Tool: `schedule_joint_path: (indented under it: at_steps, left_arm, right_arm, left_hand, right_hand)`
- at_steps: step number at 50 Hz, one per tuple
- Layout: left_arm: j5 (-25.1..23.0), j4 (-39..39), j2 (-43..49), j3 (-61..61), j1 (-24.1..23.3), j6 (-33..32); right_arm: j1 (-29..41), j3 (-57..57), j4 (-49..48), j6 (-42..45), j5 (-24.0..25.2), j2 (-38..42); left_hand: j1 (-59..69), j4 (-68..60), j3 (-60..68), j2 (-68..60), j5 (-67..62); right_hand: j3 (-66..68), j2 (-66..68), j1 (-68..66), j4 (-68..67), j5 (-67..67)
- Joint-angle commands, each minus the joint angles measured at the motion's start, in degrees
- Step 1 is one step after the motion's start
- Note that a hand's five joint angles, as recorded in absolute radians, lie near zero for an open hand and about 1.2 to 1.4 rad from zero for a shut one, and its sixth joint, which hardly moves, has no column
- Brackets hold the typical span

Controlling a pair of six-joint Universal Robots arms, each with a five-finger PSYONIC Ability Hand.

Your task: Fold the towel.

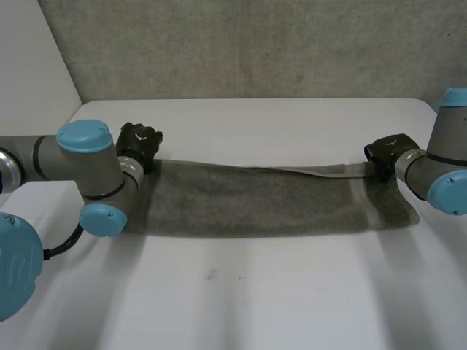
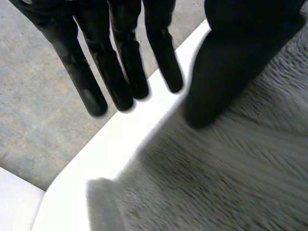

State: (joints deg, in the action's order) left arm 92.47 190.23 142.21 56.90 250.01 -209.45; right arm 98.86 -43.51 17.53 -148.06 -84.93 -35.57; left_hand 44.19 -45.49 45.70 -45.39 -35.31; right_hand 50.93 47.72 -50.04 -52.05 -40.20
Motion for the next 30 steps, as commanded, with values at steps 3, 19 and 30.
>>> schedule_joint_path:
  at_steps: [3, 19, 30]
  left_arm:
    - [0.0, -4.5, -0.8, -0.5, -1.4, 0.0]
    - [0.3, -4.9, -14.9, 7.6, -1.4, 1.0]
    - [-0.5, -3.6, -28.8, 26.6, -0.8, 7.0]
  right_arm:
    - [1.1, 1.8, -0.1, 0.1, -3.7, -1.1]
    - [-0.1, -10.1, -0.7, -2.1, -2.2, -18.3]
    - [-2.1, -33.4, -4.9, -1.2, 9.3, -27.8]
  left_hand:
    - [-34.2, 35.5, -35.7, 35.4, 35.3]
    - [-34.2, 35.5, -35.7, 35.4, 35.3]
    - [-34.2, 35.5, -35.7, 35.4, 35.3]
  right_hand:
    - [-40.9, -37.7, 40.0, 42.0, 40.2]
    - [-40.9, -37.7, 40.0, 42.0, 40.2]
    - [-40.9, -37.7, 40.0, 42.0, 40.2]
